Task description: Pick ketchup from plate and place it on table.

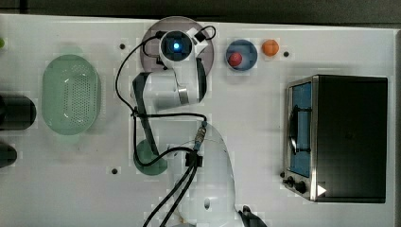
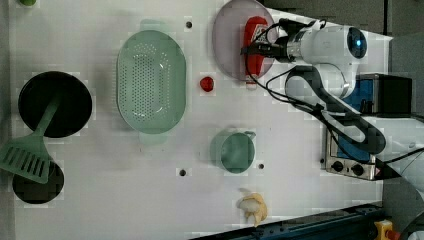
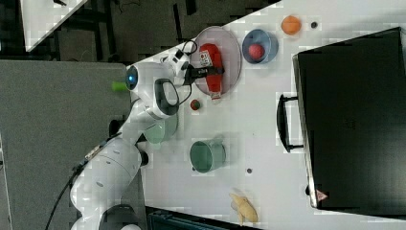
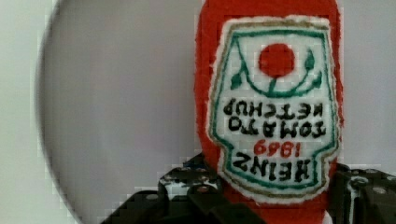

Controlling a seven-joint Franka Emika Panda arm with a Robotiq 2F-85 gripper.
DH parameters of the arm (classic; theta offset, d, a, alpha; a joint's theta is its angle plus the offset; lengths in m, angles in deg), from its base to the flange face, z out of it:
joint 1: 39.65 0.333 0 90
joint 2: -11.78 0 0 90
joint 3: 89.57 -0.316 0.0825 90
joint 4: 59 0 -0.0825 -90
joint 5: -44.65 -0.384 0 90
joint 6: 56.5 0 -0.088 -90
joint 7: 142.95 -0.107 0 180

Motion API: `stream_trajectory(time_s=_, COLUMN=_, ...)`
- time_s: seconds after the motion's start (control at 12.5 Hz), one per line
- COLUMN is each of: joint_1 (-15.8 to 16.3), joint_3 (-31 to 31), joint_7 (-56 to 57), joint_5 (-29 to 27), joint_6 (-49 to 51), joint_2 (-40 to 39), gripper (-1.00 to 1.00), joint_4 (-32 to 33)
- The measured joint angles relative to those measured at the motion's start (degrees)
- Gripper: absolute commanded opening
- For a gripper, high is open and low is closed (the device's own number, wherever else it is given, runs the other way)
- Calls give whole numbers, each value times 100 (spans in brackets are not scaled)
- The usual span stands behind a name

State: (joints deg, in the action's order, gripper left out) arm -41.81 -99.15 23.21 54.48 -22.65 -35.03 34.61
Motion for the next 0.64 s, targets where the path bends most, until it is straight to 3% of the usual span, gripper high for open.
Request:
stream_trajectory(time_s=0.4, joint_1=-39, joint_3=-8, joint_7=0, joint_5=-219, joint_6=1253, joint_2=629, gripper=21, joint_4=-274)
stream_trajectory(time_s=0.64, joint_1=-152, joint_3=-20, joint_7=-3, joint_5=-982, joint_6=2157, joint_2=1346, gripper=21, joint_4=-325)
